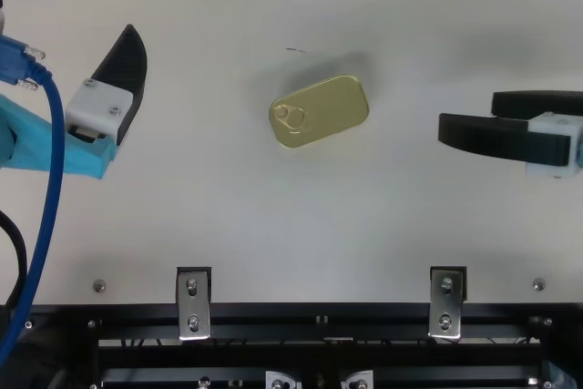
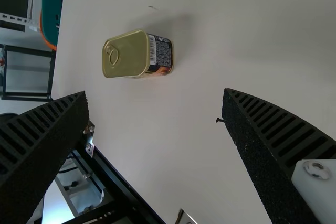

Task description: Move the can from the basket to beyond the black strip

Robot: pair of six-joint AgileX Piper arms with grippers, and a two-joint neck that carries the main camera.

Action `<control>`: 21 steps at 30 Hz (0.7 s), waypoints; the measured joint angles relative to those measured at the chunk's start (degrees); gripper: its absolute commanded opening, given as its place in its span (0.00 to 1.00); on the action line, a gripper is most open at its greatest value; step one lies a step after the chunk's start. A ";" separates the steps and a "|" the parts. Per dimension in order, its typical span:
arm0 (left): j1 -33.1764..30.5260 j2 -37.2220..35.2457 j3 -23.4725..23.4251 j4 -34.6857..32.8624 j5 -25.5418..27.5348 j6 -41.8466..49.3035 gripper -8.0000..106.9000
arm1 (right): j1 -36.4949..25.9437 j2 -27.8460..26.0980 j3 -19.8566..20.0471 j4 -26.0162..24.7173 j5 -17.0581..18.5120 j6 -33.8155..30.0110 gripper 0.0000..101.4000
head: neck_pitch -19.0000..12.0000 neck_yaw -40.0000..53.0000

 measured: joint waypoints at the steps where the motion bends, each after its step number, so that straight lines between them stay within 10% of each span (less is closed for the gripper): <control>1: 0.00 0.00 0.00 0.00 0.00 0.00 0.85 | 0.49 0.55 0.08 0.15 -0.10 -0.28 1.00 | -0.29 -0.29; 21: 0.00 0.00 0.00 0.00 0.00 0.00 0.85 | 3.36 6.62 2.72 5.46 -0.12 -6.33 1.00 | -0.29 -0.29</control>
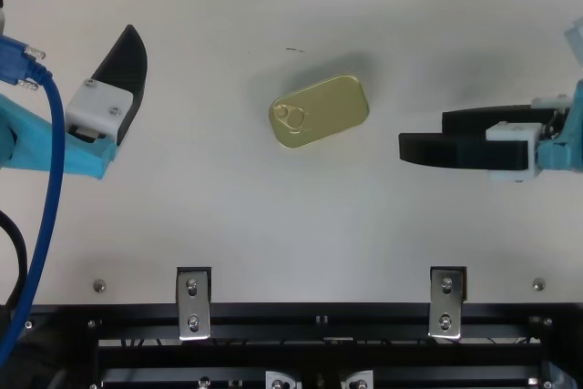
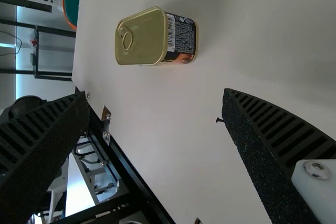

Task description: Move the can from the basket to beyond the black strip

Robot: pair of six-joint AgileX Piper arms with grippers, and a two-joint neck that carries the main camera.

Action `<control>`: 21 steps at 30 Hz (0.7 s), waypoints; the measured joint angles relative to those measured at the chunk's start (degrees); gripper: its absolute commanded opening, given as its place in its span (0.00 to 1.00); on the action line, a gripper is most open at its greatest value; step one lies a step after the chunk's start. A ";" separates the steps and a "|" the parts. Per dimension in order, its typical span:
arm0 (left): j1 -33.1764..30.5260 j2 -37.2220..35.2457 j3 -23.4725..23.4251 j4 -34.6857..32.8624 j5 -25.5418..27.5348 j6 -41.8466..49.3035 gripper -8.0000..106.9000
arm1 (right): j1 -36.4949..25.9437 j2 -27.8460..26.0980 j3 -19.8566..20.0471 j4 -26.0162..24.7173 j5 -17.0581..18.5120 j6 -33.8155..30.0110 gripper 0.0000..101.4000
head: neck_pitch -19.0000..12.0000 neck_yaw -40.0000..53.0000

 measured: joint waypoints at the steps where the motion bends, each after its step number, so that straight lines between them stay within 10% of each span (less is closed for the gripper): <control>1: 0.00 0.00 0.00 0.00 0.00 0.00 0.85 | 0.00 0.00 0.00 0.05 0.00 0.00 1.00 | 0.00 0.00; 21: 0.00 0.00 0.00 0.00 0.00 0.00 0.85 | 0.37 -0.28 -0.76 0.37 0.25 0.81 1.00 | 0.00 0.00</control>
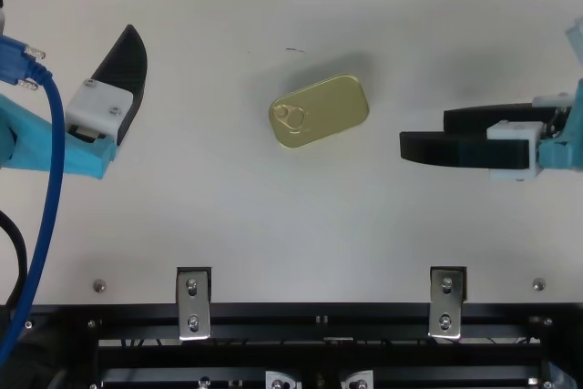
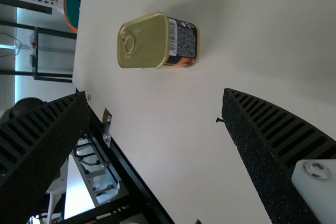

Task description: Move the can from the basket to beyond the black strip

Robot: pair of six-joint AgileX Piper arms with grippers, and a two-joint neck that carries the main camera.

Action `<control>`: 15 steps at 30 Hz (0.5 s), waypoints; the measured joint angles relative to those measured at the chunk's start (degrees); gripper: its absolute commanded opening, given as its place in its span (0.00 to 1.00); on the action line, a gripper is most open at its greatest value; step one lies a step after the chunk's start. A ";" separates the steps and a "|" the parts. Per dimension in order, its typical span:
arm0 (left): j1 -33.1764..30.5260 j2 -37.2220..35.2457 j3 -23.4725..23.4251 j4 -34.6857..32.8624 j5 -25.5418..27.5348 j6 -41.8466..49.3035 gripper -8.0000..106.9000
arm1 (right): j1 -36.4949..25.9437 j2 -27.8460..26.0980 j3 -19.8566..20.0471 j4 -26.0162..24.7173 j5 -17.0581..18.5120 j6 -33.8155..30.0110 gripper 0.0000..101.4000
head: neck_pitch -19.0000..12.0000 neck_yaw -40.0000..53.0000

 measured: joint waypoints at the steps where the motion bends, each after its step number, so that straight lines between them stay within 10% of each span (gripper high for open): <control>1: 0.00 0.00 0.00 0.00 0.00 0.00 0.85 | 0.00 0.06 -0.06 -0.08 -0.01 0.24 1.00 | 0.00 0.00; 15: 0.00 0.00 0.00 0.00 0.00 0.00 0.85 | -4.19 5.49 -4.93 -3.10 -0.08 -0.85 1.00 | 0.00 0.00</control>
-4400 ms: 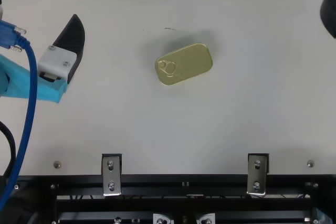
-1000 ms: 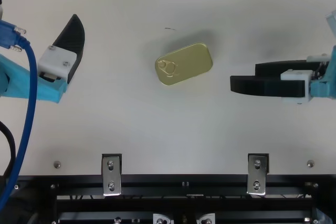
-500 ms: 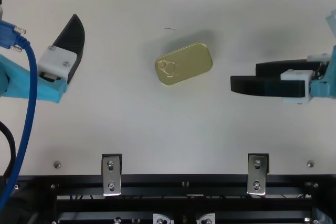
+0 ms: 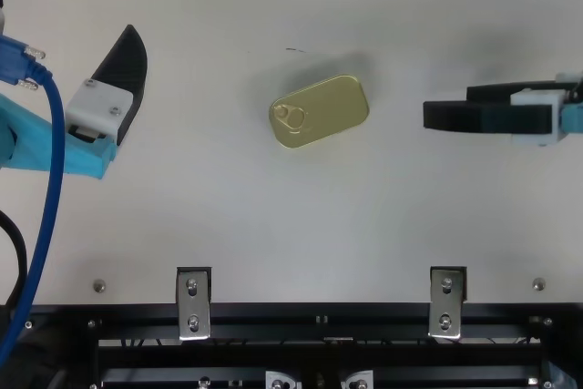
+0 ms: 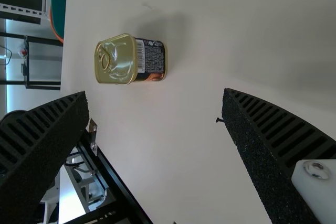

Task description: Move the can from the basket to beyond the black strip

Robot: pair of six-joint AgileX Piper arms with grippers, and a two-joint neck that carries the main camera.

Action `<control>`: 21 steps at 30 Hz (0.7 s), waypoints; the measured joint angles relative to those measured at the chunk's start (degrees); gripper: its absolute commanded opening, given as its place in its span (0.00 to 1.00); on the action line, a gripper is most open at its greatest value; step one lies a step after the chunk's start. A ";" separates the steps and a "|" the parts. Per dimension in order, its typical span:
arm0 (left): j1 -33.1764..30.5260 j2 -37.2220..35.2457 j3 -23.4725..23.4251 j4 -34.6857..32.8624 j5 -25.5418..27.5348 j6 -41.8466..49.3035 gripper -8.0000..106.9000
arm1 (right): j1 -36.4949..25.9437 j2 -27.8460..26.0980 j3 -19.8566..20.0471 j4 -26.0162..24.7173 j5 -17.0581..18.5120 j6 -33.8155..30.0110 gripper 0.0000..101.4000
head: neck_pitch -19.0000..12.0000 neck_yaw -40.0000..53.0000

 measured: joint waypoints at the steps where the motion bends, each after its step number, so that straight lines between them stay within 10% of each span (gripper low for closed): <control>1: 0.00 0.00 0.00 0.00 0.00 0.00 0.85 | -0.21 0.46 -0.27 -0.13 0.00 -0.15 1.00 | 0.00 0.00; 21: 0.00 0.00 0.00 0.00 0.00 0.00 0.85 | 2.17 5.58 -2.10 3.89 0.01 -4.47 1.00 | 0.00 0.00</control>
